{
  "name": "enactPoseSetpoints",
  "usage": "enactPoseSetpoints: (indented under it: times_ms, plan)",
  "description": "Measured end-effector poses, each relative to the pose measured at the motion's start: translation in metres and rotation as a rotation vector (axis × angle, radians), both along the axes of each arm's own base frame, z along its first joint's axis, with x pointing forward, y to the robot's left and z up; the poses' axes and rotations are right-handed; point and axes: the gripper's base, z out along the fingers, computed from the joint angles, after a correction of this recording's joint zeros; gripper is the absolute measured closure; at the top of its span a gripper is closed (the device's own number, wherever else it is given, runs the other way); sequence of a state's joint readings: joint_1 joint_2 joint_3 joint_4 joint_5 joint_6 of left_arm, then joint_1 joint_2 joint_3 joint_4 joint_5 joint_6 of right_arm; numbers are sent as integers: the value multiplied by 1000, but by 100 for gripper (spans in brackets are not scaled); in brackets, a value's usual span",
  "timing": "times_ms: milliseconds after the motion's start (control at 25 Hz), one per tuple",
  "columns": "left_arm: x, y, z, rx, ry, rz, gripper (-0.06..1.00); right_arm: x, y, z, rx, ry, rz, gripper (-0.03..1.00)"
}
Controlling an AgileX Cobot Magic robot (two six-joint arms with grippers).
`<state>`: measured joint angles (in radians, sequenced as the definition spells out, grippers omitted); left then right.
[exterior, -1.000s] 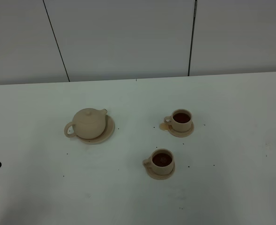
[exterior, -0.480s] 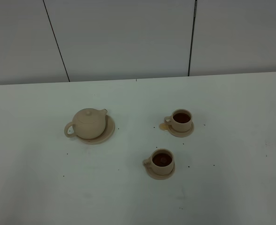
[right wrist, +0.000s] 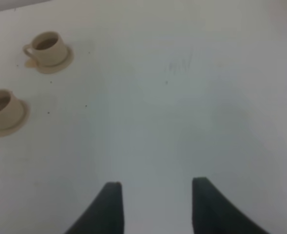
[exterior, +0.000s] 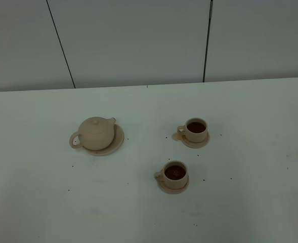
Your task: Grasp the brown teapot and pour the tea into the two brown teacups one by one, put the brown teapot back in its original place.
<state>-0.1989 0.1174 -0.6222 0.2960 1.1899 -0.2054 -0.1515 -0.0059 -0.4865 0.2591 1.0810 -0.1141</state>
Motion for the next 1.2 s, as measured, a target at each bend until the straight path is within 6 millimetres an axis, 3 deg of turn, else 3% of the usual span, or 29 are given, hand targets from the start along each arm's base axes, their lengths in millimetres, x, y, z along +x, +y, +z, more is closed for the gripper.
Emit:
enactPoseSetpoints:
  times_ms: [200,1200]
  plan:
    - [1,0,-19,-28,-4,23,52,0,0,0,0,0,0,64]
    - [10,-13,-24,-28,-42,-142,52,0,0,0,0,0,0,64]
